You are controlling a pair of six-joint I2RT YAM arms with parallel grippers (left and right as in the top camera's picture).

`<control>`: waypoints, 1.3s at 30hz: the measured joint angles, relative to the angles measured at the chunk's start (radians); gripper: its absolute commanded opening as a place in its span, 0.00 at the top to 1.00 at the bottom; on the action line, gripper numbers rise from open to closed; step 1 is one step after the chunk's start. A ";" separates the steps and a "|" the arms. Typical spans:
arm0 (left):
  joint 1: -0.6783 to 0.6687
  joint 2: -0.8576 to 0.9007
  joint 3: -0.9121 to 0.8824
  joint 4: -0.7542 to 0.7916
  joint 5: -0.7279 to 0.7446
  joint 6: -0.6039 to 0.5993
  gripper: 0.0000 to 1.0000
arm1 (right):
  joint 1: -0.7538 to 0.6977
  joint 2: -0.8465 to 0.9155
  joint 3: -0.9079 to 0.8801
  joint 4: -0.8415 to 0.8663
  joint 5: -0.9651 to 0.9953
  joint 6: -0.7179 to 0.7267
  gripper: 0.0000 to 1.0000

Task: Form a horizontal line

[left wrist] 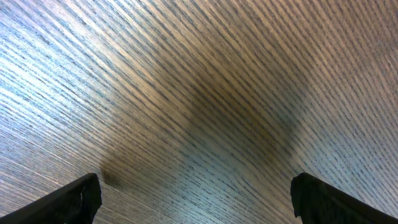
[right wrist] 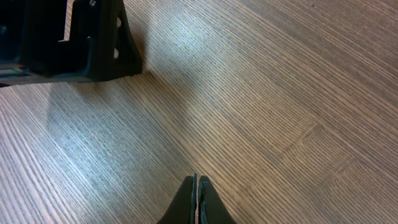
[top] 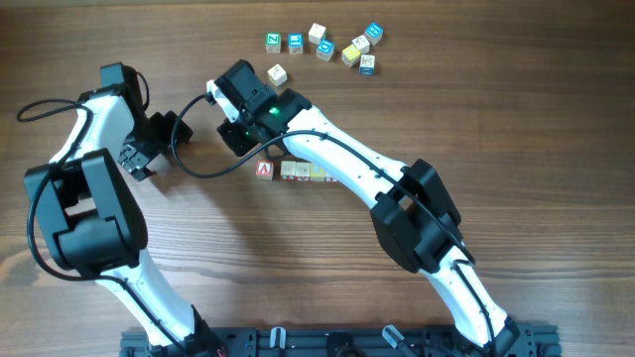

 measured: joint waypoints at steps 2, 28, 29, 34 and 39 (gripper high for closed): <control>0.000 0.000 0.000 0.000 0.000 0.000 0.00 | 0.000 0.000 0.000 0.000 0.000 0.000 0.95; 0.000 0.000 0.000 0.000 0.000 0.000 0.00 | 0.000 0.000 0.000 0.021 0.000 0.000 0.96; 0.000 0.000 0.000 0.000 0.000 0.000 0.00 | 0.000 0.000 0.000 0.021 0.000 0.000 0.96; 0.000 0.000 0.000 0.000 0.000 0.000 0.00 | 0.000 0.000 0.000 0.022 0.000 0.000 0.96; 0.000 0.000 0.000 0.000 0.000 0.000 0.00 | 0.000 0.000 0.000 0.022 0.000 0.000 0.96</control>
